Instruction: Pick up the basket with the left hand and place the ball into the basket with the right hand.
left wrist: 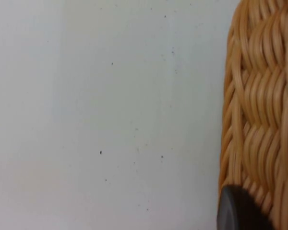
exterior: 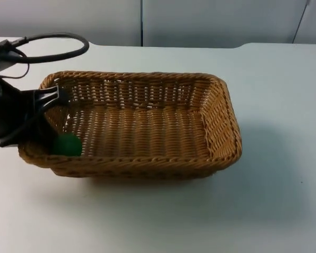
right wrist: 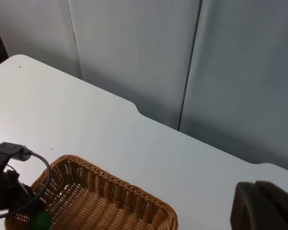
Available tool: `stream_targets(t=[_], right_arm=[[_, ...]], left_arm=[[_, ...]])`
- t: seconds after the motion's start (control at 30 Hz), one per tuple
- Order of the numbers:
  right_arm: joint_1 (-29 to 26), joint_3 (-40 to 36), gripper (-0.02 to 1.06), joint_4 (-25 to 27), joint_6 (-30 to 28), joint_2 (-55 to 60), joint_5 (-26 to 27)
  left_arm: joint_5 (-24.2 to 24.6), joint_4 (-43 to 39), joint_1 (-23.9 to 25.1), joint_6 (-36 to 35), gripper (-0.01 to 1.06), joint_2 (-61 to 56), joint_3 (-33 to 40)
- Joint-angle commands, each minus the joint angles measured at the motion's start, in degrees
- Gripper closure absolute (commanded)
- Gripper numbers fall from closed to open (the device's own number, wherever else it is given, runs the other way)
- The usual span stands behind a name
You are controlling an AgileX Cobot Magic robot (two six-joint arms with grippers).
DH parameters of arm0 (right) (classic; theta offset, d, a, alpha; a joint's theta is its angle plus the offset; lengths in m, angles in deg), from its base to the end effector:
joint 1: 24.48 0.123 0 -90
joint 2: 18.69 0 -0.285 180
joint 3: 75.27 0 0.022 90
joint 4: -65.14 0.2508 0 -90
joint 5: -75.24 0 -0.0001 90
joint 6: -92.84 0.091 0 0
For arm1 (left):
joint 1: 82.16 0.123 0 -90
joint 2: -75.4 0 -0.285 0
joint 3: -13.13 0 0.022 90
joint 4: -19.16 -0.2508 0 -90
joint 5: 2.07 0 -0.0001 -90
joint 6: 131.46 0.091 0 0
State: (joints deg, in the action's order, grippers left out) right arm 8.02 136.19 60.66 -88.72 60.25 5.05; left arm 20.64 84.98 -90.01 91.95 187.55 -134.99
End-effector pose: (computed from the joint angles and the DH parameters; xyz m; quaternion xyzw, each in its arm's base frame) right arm 0.1686 0.0995 0.5463 -0.2431 0.8198 0.1010 0.5086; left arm 0.3029 -0.0742 0.1205 -0.0663 0.9567 -0.2239 0.1736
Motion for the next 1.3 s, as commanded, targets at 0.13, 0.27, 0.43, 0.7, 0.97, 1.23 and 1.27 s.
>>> stream_targets(t=[0.13,0.27,0.43,0.7,0.97,1.23,1.27], right_arm=[[-0.04,0.14,1.04,-0.01,0.09,-0.50,0.23],[-0.04,0.14,1.04,-0.01,0.09,-0.50,0.23],[-0.04,0.14,1.04,-0.01,0.09,-0.50,0.23],[-0.04,0.14,1.04,-0.01,0.09,-0.50,0.23],[-0.04,0.14,1.04,0.09,0.09,-0.50,0.23],[-0.04,0.14,1.04,-0.12,0.09,-0.50,0.23],[-0.04,0.14,1.04,-0.12,0.09,-0.50,0.23]], left_arm=[[-0.01,1.03,0.05,-0.11,1.05,2.36,-1.39],[-0.89,1.03,0.05,0.15,1.05,4.11,-1.39],[-0.88,1.03,0.05,0.14,1.05,6.57,-1.39],[0.37,0.88,0.05,1.35,0.74,6.69,-3.03],[0.50,-0.29,0.15,1.35,0.37,6.69,-6.11],[1.91,-3.17,0.25,0.99,0.37,6.69,-9.32],[2.06,-3.79,0.25,0.99,0.37,6.69,-9.62]])
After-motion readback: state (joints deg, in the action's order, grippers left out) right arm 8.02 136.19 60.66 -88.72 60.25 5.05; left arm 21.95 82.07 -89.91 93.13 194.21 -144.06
